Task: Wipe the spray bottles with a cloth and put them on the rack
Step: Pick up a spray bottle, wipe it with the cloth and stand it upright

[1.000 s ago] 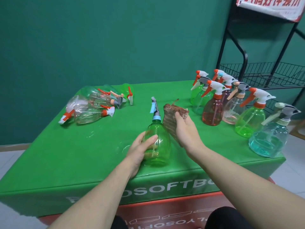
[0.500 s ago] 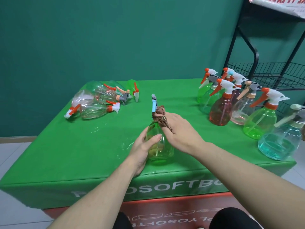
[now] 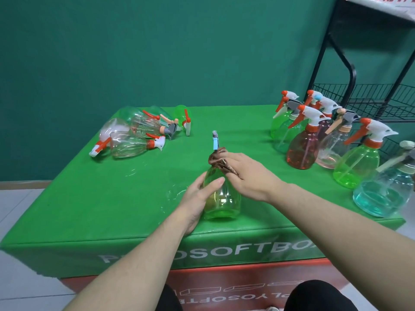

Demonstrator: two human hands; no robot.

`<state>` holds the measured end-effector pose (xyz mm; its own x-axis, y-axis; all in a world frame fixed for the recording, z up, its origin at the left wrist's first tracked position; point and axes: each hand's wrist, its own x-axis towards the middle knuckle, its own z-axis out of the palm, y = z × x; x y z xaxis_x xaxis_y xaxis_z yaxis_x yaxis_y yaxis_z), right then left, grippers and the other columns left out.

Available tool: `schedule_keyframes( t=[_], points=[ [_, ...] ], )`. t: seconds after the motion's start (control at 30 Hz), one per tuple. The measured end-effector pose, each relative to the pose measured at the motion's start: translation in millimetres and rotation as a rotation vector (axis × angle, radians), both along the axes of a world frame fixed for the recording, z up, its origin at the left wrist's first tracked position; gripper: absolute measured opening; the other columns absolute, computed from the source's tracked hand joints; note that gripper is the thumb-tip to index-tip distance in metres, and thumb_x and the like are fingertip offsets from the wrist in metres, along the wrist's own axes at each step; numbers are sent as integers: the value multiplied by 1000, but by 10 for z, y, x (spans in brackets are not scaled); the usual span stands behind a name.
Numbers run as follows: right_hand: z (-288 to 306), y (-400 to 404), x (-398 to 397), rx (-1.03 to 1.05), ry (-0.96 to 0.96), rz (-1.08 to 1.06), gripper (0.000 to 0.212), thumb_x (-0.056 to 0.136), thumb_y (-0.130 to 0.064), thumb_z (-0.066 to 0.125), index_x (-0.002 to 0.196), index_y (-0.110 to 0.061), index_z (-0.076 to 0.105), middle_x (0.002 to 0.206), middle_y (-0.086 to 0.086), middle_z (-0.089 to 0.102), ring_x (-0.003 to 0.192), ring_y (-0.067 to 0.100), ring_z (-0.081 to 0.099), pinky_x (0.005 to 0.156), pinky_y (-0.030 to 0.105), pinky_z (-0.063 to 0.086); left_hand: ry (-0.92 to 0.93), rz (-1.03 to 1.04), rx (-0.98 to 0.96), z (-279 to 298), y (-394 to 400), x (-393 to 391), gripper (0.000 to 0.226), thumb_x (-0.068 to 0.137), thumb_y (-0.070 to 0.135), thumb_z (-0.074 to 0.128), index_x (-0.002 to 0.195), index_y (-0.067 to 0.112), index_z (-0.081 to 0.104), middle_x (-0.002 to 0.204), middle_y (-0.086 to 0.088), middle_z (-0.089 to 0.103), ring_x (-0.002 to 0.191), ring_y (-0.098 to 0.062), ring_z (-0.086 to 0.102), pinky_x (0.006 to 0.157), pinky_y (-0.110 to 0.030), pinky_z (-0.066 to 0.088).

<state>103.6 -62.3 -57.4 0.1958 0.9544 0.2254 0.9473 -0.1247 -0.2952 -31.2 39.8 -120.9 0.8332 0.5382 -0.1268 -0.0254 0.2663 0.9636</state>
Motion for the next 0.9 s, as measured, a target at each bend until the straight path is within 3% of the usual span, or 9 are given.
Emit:
schedule_keyframes(
  t=[0.07, 0.13, 0.23, 0.4, 0.47, 0.57, 0.6, 0.73, 0.9],
  points=[
    [-60, 6, -34, 26, 78, 22, 48, 96, -21, 42, 141, -15, 57, 148, 0, 54, 138, 15, 44, 117, 15, 20, 2, 49, -17, -28, -4, 22, 110, 51, 67, 92, 146, 28, 53, 135, -5, 68, 119, -24, 67, 107, -49, 50],
    [-115, 2, -91, 78, 164, 7, 49, 95, -22, 40, 141, -18, 56, 147, -2, 54, 138, 13, 43, 120, 24, 24, 2, 100, -6, -34, -26, 37, 117, 43, 73, 92, 144, 29, 56, 132, -3, 70, 119, -24, 68, 109, -51, 48],
    [-174, 14, -217, 152, 315, -37, 51, 97, -18, 39, 147, -19, 49, 156, -1, 44, 145, 10, 35, 124, 26, 19, 1, 138, -29, -30, -19, 29, 105, 44, 71, 92, 133, 23, 63, 125, -6, 73, 111, -25, 71, 102, -47, 53],
    [-214, 145, -291, 238, 420, -129, 53, 103, -11, 37, 155, -22, 37, 165, -5, 27, 147, -4, 19, 116, 6, 6, -79, 91, -107, -39, 34, -22, 67, 73, 46, 74, 135, 24, 60, 120, -4, 75, 96, -20, 73, 80, -36, 57],
    [-210, 208, -303, 263, 464, -148, 51, 104, -13, 36, 154, -24, 37, 163, -9, 29, 144, -9, 20, 116, 6, 7, -117, 88, -130, -60, 57, -23, 68, 74, 42, 73, 139, 28, 56, 120, -4, 76, 93, -21, 76, 81, -41, 59],
    [-226, 268, -279, 237, 501, -172, 48, 107, -21, 35, 154, -24, 40, 162, -6, 36, 147, 3, 29, 125, 27, 20, -134, 115, -147, -83, 69, 2, 78, 73, 42, 74, 146, 27, 51, 124, -7, 73, 93, -25, 76, 80, -46, 61],
    [-233, 265, -260, 227, 496, -170, 47, 107, -23, 35, 154, -25, 40, 162, -6, 36, 146, 3, 30, 125, 27, 20, -137, 129, -146, -89, 65, 12, 81, 73, 44, 76, 148, 26, 50, 127, -8, 72, 95, -26, 76, 81, -47, 62],
    [-272, 171, -246, 252, 494, -79, 43, 107, -19, 36, 148, -24, 48, 158, -8, 40, 141, -8, 29, 117, 8, 14, -123, 209, -134, -106, 53, 37, 79, 75, 53, 80, 145, 27, 52, 135, -11, 66, 102, -26, 75, 81, -45, 62],
    [-481, 80, -330, 303, 355, 22, 52, 95, -24, 38, 144, -23, 54, 158, -8, 40, 152, 11, 23, 127, 37, 16, -122, 265, -105, -99, 34, 53, 81, 72, 74, 66, 137, 25, 57, 122, -7, 74, 105, -25, 74, 79, -47, 62]
  ],
)
